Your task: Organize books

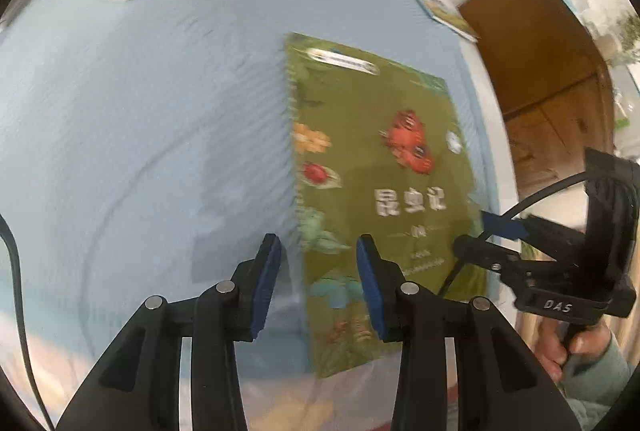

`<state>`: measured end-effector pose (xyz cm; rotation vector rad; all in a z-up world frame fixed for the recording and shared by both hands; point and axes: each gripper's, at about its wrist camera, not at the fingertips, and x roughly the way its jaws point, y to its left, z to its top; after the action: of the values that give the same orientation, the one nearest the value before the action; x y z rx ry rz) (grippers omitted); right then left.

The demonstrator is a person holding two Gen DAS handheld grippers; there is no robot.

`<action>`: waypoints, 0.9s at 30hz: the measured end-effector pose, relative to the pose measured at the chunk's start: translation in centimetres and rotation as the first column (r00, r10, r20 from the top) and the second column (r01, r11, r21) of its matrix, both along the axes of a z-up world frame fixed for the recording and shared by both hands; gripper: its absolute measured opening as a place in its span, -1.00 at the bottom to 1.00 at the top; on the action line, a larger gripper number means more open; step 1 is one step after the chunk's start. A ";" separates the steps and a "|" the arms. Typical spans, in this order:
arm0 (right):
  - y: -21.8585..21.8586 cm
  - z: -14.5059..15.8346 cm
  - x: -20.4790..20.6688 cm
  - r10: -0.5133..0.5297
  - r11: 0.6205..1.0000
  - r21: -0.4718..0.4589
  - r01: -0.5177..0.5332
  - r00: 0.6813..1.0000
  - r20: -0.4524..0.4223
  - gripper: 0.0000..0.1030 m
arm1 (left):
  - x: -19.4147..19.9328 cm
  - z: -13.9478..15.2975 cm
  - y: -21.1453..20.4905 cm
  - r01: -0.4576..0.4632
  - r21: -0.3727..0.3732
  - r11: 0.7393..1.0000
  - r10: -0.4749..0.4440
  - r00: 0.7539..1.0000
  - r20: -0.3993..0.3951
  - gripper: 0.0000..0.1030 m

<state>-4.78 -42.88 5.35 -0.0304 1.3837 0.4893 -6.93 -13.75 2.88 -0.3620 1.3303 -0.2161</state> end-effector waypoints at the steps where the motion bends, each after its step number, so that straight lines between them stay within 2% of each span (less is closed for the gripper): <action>1: -0.4 0.1 -0.5 -0.010 1.000 0.001 0.010 1.000 0.005 0.08 | -0.3 0.0 0.1 -0.013 0.005 1.000 0.013 1.000 -0.011 -0.31; 3: -0.6 0.1 -0.9 -0.013 1.000 -0.008 0.013 1.000 0.012 -0.06 | -1.0 -0.2 -0.1 -0.014 0.004 1.000 0.014 1.000 -0.026 -0.31; 5: -0.3 0.1 -1.3 -0.015 0.999 -0.031 0.016 1.000 0.024 -0.19 | -1.0 -0.2 -1.0 0.029 0.023 0.999 -0.029 0.999 -0.037 -0.31; 7: -0.2 0.3 -2.3 -0.027 1.000 -0.010 0.028 0.999 0.029 -0.24 | -0.9 -0.4 -2.5 0.100 0.043 0.994 -0.098 0.994 -0.046 -0.27; 9: -0.3 0.2 -3.4 -0.062 0.998 0.006 0.062 0.997 0.035 -0.25 | -1.2 -0.3 -3.0 0.130 0.050 0.990 -0.129 0.992 -0.012 -0.30; 10: -0.3 0.0 -3.8 -0.075 0.997 0.002 0.075 0.996 0.044 -0.25 | -1.4 -0.3 -2.5 0.122 0.019 0.992 -0.122 0.993 0.001 -0.30; 12: -0.6 0.0 -4.4 -0.105 0.994 0.008 0.104 0.992 0.077 -0.23 | -1.9 -0.1 -0.5 0.076 -0.122 0.990 -0.075 0.997 0.015 -0.30; 13: -0.7 0.0 -4.5 -0.122 0.992 0.013 0.122 0.989 0.083 -0.23 | -2.2 0.5 0.5 0.049 -0.228 0.972 -0.041 0.998 0.038 -0.30; 15: -1.0 0.0 -4.7 -0.145 0.989 0.040 0.142 0.986 0.083 -0.23 | -3.1 1.8 1.8 0.039 -0.397 0.917 -0.006 0.996 0.084 -0.30; 16: -1.0 0.0 -4.7 -0.151 0.988 0.049 0.147 0.985 0.085 -0.22 | -3.5 2.3 1.9 0.044 -0.445 0.895 0.000 0.995 0.100 -0.30; 17: -1.1 0.0 -4.9 -0.155 0.987 0.056 0.151 0.984 0.089 -0.20 | -3.8 2.5 1.6 0.050 -0.451 0.891 0.000 0.994 0.110 -0.30; 18: -1.2 0.0 -5.0 -0.160 0.986 0.061 0.155 0.983 0.092 -0.20 | -3.9 2.4 1.1 0.052 -0.432 0.900 -0.003 0.994 0.114 -0.30; 20: -1.0 0.0 -5.1 -0.169 0.985 0.063 0.163 0.981 0.098 -0.20 | -3.9 1.2 -0.5 0.055 -0.325 0.944 -0.019 0.994 0.112 -0.37; 22: -1.1 0.0 -5.2 -0.185 0.981 0.071 0.179 0.977 0.103 -0.20 | -3.6 -0.4 -1.2 0.057 -0.281 0.958 -0.034 0.996 0.085 -0.71; 25: -0.9 0.0 -5.3 -0.209 0.975 0.091 0.201 0.973 0.097 -0.20 | -3.7 -1.9 -2.1 0.040 -0.291 0.956 -0.023 0.998 0.062 -0.75; 27: -1.6 0.3 -5.7 -0.219 0.973 0.099 0.211 0.972 0.082 -0.20 | -3.7 -2.0 -2.5 0.017 -0.332 0.943 0.002 0.998 0.056 -0.78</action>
<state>-10.46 -44.49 5.68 0.1668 1.2556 0.3629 -10.59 -16.23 0.90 -0.6313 1.2401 -0.4570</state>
